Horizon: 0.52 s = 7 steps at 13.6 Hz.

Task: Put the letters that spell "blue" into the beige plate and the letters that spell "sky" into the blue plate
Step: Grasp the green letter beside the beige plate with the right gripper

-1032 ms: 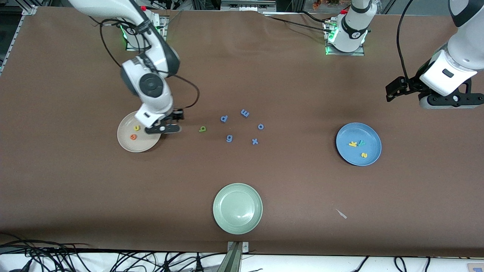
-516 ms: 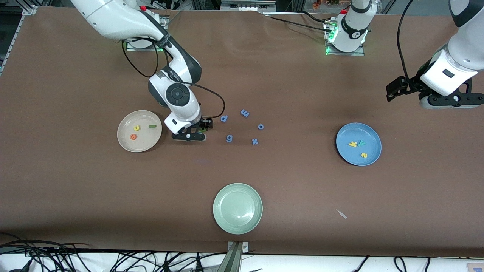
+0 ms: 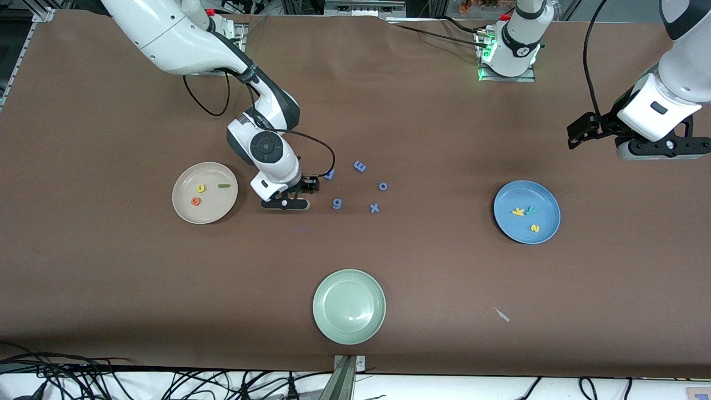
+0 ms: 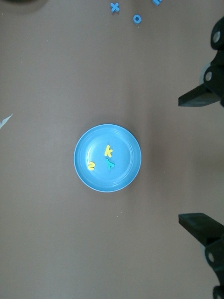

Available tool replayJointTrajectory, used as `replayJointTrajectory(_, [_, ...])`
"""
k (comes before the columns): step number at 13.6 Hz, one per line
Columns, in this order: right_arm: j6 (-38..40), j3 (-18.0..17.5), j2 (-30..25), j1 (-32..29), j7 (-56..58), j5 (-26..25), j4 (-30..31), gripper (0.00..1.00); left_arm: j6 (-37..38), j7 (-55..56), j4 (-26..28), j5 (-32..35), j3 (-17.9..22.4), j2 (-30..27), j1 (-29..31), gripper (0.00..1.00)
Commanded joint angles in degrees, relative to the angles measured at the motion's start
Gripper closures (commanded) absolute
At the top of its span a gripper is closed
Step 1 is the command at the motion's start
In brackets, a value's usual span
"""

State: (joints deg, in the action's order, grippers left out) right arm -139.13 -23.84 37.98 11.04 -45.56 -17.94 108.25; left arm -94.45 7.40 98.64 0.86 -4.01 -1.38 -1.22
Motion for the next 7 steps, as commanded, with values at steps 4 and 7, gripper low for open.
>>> replayJointTrajectory(4, [-0.8, -0.4, -0.6, -0.2, -0.8, -1.2, 2.0, 0.58, 1.0, -0.5, -2.1, -1.4, 0.2, 0.1, -0.4, 0.0])
replayJointTrajectory(7, [-0.4, -0.2, -1.9, -0.2, -0.2, -1.2, 2.0, 0.73, 1.1, -0.4, -2.1, -1.4, 0.2, 0.1, -0.4, 0.0])
